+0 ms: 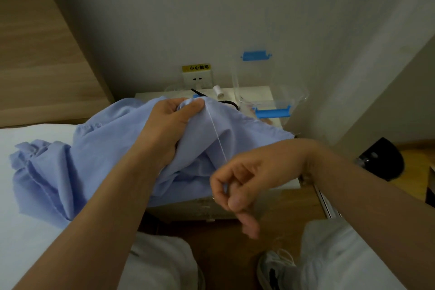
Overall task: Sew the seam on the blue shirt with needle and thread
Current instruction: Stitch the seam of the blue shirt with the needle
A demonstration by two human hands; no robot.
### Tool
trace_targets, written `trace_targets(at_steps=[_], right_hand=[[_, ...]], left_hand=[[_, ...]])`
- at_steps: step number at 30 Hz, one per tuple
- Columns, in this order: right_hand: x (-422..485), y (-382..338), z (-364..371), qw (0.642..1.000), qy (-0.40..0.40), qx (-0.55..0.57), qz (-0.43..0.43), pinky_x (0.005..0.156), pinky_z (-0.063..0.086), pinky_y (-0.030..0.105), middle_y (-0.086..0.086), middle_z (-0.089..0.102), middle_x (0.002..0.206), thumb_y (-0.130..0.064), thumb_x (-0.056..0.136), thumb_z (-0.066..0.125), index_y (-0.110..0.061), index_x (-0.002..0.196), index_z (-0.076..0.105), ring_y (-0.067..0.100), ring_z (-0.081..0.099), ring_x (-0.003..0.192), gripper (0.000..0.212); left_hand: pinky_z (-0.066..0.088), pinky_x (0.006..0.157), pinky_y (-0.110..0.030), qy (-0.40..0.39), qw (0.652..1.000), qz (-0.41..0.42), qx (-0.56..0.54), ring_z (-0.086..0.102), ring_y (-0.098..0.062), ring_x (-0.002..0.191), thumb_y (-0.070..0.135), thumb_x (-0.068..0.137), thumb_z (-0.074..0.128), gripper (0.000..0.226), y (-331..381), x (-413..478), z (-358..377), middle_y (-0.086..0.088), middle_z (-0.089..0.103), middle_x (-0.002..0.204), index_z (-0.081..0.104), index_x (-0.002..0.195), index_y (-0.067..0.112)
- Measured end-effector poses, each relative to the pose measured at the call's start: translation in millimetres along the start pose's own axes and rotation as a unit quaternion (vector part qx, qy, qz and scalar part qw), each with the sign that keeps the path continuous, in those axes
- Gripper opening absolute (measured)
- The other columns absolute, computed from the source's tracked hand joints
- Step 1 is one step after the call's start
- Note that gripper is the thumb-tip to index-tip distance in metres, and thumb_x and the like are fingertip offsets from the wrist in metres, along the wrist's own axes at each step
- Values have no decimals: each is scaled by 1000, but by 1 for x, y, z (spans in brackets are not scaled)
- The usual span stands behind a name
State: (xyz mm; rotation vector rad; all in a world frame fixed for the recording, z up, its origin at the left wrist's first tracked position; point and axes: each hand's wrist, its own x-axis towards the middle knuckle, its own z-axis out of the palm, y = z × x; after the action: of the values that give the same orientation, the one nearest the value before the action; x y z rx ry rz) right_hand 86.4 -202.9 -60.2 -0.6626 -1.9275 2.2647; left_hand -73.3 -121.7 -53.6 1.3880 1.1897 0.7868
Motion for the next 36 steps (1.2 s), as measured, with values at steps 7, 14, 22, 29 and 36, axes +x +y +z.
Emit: trace_targets(at_steps=[7, 14, 22, 29, 36], right_hand=[[-5, -7, -7, 883, 458, -55, -82, 47, 36, 17, -1, 38, 55, -14, 97, 54, -9, 93, 55, 7, 35, 46, 6], [14, 7, -14, 719, 662, -163, -137, 48, 30, 16, -12, 31, 42, -27, 79, 77, -11, 78, 65, 6, 28, 42, 21], [14, 9, -15, 698, 668, -229, -124, 53, 31, 10, -10, 36, 44, -14, 87, 71, -11, 77, 67, 7, 34, 42, 10], [4, 1, -6, 813, 518, -249, -95, 52, 32, 16, -8, 35, 50, -15, 88, 69, -13, 84, 68, 6, 32, 46, 5], [-5, -3, -16, 754, 631, -97, -156, 48, 33, 19, 18, 38, 63, 3, 96, 45, -10, 101, 55, 11, 33, 50, 17]], left_hand=[[50, 75, -31, -32, 999, 21, -21, 63, -19, 81, 21, 97, 53, 23, -1, 0, 1, -20, 67, 88, 65, 87, 5], [51, 71, -32, -52, 998, 29, -9, 65, -22, 80, 27, 94, 57, 20, -1, -1, 3, -16, 71, 85, 69, 84, 14], [53, 66, -26, -62, 997, 46, -2, 66, -14, 73, 25, 95, 55, 21, -4, 2, 1, -5, 71, 73, 67, 80, 14], [52, 68, -24, -55, 997, 59, 1, 64, -13, 74, 25, 95, 54, 24, -5, 1, -1, -6, 68, 72, 66, 80, 10], [54, 78, -32, -71, 993, 83, 42, 66, -15, 81, 25, 94, 58, 19, -4, 2, -3, -4, 69, 78, 69, 82, 17]])
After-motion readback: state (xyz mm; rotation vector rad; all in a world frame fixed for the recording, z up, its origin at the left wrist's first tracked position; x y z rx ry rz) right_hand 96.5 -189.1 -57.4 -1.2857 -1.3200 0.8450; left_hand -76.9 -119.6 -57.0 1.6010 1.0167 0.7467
